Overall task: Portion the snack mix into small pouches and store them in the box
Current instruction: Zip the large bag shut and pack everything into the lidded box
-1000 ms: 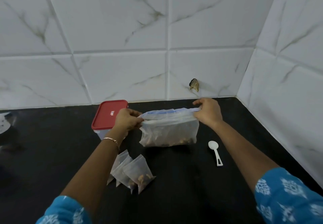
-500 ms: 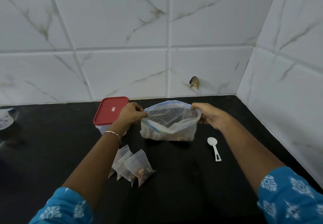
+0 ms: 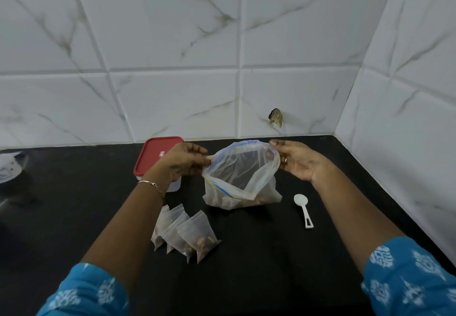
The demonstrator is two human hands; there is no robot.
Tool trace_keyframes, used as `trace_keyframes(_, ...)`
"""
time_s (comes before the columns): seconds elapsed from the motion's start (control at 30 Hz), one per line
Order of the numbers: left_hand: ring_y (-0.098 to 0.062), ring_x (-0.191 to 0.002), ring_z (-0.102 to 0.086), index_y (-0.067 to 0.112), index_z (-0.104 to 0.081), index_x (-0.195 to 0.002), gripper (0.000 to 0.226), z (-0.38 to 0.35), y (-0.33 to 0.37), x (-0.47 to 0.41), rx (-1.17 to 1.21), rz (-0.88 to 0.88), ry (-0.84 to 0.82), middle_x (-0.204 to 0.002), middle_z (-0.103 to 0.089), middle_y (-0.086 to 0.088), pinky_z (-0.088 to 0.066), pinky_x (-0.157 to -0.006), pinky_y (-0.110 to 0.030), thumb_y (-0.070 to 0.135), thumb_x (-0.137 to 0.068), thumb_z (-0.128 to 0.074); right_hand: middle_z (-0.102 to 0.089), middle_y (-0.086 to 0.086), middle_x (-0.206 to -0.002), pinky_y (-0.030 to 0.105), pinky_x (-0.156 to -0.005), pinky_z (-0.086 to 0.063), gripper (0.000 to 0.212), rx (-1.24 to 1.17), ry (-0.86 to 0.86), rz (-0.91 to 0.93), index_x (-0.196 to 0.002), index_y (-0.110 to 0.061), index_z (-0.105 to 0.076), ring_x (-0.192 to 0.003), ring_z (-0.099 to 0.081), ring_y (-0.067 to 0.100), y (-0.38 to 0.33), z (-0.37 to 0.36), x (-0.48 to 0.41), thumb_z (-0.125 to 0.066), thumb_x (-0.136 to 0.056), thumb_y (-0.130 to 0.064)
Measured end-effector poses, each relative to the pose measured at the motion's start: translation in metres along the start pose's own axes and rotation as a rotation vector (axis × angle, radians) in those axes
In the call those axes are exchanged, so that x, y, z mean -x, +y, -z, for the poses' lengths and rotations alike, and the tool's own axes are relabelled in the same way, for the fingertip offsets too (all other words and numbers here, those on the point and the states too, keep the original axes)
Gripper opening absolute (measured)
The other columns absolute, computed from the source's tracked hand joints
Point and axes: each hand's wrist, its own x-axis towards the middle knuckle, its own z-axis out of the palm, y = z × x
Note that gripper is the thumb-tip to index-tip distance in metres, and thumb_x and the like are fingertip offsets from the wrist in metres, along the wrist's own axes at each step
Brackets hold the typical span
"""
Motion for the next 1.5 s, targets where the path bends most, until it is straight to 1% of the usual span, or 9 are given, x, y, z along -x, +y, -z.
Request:
trace_keyframes(0.17, -0.023, -0.072, -0.065, 0.010, -0.070, -0.090, 0.019, -0.002, 0.005, -0.006, -0.459, -0.264, 0.241, -0.077, -0.068, -0.004, -0.056, -0.067, -0.032, 0.000, -0.073, -0.072, -0.067, 0.003, -0.074, 0.027, -0.063, -0.053, 0.025, 0.669, 0.330, 0.223, -0.081, -0.014, -0.065, -0.074, -0.065, 0.017, -0.004, -0.007, -0.003, -0.076, -0.071, 0.006)
trace_keyframes(0.3, -0.028, -0.088, -0.062, 0.008, -0.074, -0.095, 0.025, -0.010, 0.008, -0.012, -0.922, -0.439, 0.452, -0.096, -0.064, -0.010, -0.050, -0.076, -0.031, 0.000, -0.077, -0.059, -0.065, 0.000, -0.086, 0.027, -0.070, -0.051, 0.017, 1.194, 0.464, 0.518, -0.084, -0.015, -0.068, -0.077, -0.061, 0.015, -0.004, -0.015, -0.004, -0.072, -0.074, -0.002)
trace_keyframes(0.43, -0.035, -0.090, -0.058, 0.002, -0.067, -0.096, 0.022, -0.015, 0.001, -0.018, -0.960, -0.420, 0.490, -0.103, -0.055, -0.017, -0.047, -0.078, -0.038, 0.016, -0.086, -0.055, -0.064, 0.005, -0.089, 0.033, -0.068, -0.048, 0.013, 1.362, 0.547, 0.518, -0.092, -0.010, -0.066, -0.081, -0.060, 0.022, -0.001, -0.018, -0.005, -0.060, -0.088, -0.020)
trace_keyframes(0.53, -0.036, -0.092, -0.057, 0.004, -0.058, -0.087, 0.032, -0.010, -0.007, -0.019, -0.804, -0.330, 0.496, -0.098, -0.058, -0.017, -0.045, -0.076, -0.037, 0.035, -0.090, -0.055, -0.067, 0.009, -0.078, 0.035, -0.064, -0.051, 0.028, 1.260, 0.511, 0.237, -0.086, -0.007, -0.061, -0.071, -0.066, 0.026, -0.001, -0.012, 0.000, -0.048, -0.093, -0.031)
trace_keyframes(0.7, -0.023, -0.067, -0.056, 0.005, -0.056, -0.088, 0.045, -0.013, -0.016, -0.015, 0.080, 0.060, 0.224, -0.080, -0.057, -0.012, -0.057, -0.067, -0.038, 0.050, -0.093, -0.054, -0.068, 0.014, -0.095, 0.037, -0.071, -0.059, 0.018, 0.350, 0.323, -0.064, -0.098, -0.008, -0.063, -0.082, -0.067, 0.026, 0.005, -0.008, 0.002, -0.055, -0.093, -0.023)
trace_keyframes(1.0, -0.018, -0.078, -0.065, 0.007, -0.060, -0.087, 0.034, -0.020, -0.022, -0.018, 0.781, 0.113, 0.063, -0.078, -0.063, -0.005, -0.058, -0.069, -0.032, 0.040, -0.093, -0.055, -0.060, 0.007, -0.082, 0.028, -0.062, -0.048, 0.022, -0.186, 0.277, -0.148, -0.100, -0.009, -0.061, -0.073, -0.056, 0.017, 0.012, -0.006, 0.002, -0.065, -0.086, -0.025)
trace_keyframes(1.13, -0.012, -0.057, -0.069, 0.007, -0.062, -0.087, 0.023, -0.019, -0.022, -0.015, 0.833, 0.118, 0.057, -0.066, -0.067, -0.002, -0.058, -0.055, -0.025, 0.029, -0.093, -0.058, -0.063, 0.008, -0.084, 0.027, -0.064, -0.049, 0.032, -0.336, 0.211, -0.128, -0.105, -0.007, -0.065, -0.072, -0.057, 0.018, 0.009, -0.003, 0.006, -0.059, -0.084, -0.030)
trace_keyframes(1.27, -0.013, -0.064, -0.068, 0.006, -0.065, -0.088, 0.013, -0.018, -0.023, -0.016, 0.793, 0.098, 0.065, -0.072, -0.066, -0.004, -0.057, -0.055, -0.023, 0.019, -0.088, -0.066, -0.068, 0.007, -0.089, 0.028, -0.070, -0.052, 0.025, -0.396, 0.174, -0.065, -0.105, -0.008, -0.066, -0.081, -0.064, 0.019, 0.004, -0.002, 0.009, -0.054, -0.090, -0.024)
trace_keyframes(1.5, -0.016, -0.052, -0.066, 0.000, -0.054, -0.082, 0.014, -0.013, -0.016, -0.020, 0.524, -0.072, 0.423, -0.073, -0.061, -0.015, -0.057, -0.050, -0.022, 0.004, -0.087, -0.067, -0.067, 0.010, -0.080, 0.019, -0.049, -0.052, 0.007, 0.011, 0.392, 0.056, -0.084, -0.008, -0.065, -0.061, -0.063, 0.012, -0.004, -0.010, -0.001, -0.069, -0.083, -0.003)
